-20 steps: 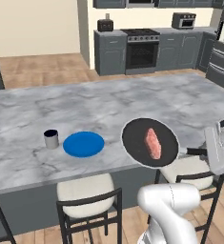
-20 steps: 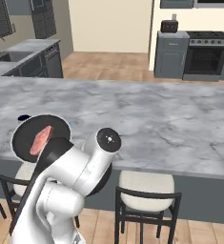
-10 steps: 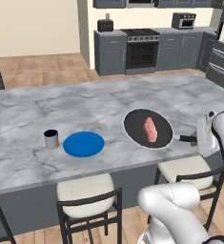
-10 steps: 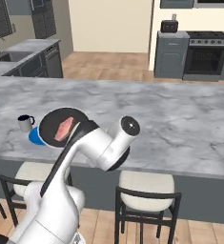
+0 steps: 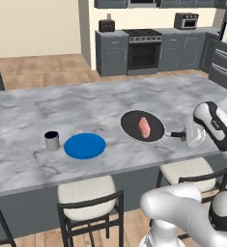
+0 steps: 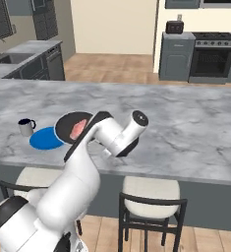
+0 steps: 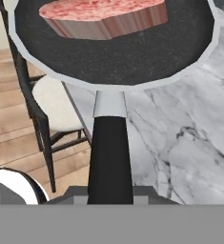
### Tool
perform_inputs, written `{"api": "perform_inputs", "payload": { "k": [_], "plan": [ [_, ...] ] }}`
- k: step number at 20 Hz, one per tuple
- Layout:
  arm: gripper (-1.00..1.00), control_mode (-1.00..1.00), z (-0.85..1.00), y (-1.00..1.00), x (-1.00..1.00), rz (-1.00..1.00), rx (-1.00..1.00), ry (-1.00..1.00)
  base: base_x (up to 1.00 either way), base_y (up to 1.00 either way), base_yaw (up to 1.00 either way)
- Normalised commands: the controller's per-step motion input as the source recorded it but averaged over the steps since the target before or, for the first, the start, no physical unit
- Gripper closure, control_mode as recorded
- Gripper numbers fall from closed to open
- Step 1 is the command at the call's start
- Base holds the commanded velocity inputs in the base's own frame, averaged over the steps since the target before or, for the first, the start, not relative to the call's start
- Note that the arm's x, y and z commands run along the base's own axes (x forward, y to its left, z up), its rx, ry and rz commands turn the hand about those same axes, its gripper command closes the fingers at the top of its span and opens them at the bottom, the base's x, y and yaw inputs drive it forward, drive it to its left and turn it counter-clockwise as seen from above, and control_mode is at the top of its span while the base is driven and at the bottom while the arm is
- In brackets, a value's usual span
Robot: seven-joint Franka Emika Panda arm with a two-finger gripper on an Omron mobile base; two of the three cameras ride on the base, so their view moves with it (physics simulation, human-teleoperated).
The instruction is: Pick up the pan with the steak in it and place it on the dining table. Then place the steak on the plate.
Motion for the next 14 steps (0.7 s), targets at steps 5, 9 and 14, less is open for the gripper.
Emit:
{"api": "perform_inputs", "payload": {
  "k": [5,9,14],
  "plan": [
    [1.0,-1.0,-0.47,0.0,0.62,0.0,0.0,0.08,0.0,0.0,0.0],
    [1.0,-1.0,-0.54,0.06,0.15,0.0,-0.03,0.01,0.0,0.0,0.0],
    [1.0,-1.0,-0.12,0.02,-0.01,0.0,-0.01,0.0,0.0,0.0,0.0]
  ]
}}
